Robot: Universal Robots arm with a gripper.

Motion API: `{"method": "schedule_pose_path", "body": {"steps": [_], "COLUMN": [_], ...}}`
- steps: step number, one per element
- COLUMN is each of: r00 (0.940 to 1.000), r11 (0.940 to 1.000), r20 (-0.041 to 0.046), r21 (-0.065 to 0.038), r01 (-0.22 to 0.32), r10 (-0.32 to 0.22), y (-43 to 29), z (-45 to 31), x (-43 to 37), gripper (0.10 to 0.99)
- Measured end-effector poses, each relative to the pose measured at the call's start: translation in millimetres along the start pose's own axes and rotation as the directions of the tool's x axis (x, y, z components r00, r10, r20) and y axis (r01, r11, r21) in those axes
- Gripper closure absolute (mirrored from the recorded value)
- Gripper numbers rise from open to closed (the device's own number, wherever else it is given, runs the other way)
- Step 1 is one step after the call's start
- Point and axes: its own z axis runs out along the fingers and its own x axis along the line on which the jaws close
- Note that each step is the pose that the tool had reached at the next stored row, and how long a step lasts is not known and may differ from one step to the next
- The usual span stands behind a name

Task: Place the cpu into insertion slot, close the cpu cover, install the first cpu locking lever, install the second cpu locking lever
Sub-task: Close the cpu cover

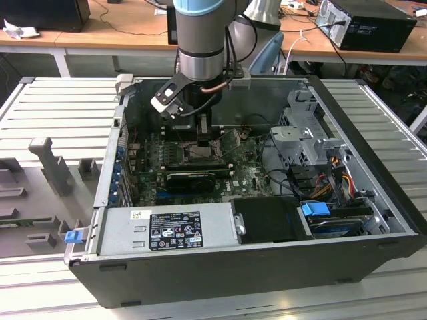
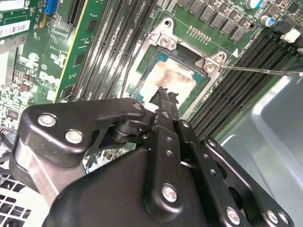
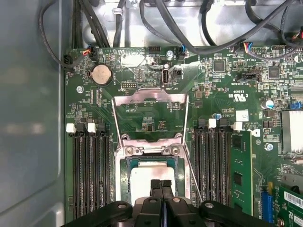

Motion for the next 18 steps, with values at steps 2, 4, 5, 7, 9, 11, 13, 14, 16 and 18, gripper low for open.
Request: {"method": "schedule_pose_path", "body": {"steps": [2,4,5,7,9,11,13,14,16,18], "r00": [1.0000,1.0000,1.0000,1.0000,1.0000,1.0000,1.0000,1.0000,1.0000,1.0000], "r11": [1.0000,1.0000,1.0000,1.0000,1.0000,1.0000,1.0000,1.0000,1.0000,1.0000], "r20": [0.0000,-0.0019,-0.0037,-0.0054,-0.0054,-0.0054,-0.0059,-0.0057,-0.0056,-0.0052], "r21": [0.001,0.001,0.001,0.001,0.001,0.001,0.001,0.001,0.001,0.001], "r01": [0.000,0.000,0.000,0.000,0.001,0.001,0.001,0.001,0.001,0.001], "r10": [0.000,0.000,0.000,0.000,-0.001,-0.001,-0.001,-0.001,-0.001,-0.001], "y": [1.7,4.2,4.2,4.2,4.3,4.4,4.4,4.4,4.4,4.4], "z": [-0.1,0.1,0.1,-0.3,-1.6,-2.5,-2.7,-2.9,-3.2,-4.4], "x": [-0.6,-1.4,-1.7,-1.7,-1.7,-1.7,-1.6,-1.6,-1.6,-1.7], "gripper": [0.980,0.980,0.980,0.980,0.980,0.980,0.980,0.980,0.980,0.980]}}
